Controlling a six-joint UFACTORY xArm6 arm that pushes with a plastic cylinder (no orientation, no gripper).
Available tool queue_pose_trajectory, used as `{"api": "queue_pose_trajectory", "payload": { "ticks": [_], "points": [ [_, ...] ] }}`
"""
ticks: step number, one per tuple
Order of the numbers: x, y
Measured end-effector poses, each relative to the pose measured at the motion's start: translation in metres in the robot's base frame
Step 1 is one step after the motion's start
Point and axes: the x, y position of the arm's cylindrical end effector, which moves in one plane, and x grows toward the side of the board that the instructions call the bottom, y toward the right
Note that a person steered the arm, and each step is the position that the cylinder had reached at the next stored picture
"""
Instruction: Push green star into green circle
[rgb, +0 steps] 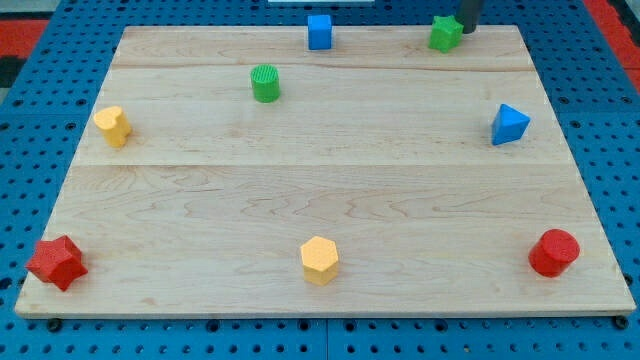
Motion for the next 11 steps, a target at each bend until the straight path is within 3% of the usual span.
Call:
{"api": "queue_pose_trajectory", "payload": {
  "ticks": [5,7,11],
  "points": [
    [0.042,-0.056],
    [0.033,-0.105],
    [0.080,-0.216]
  ]
}}
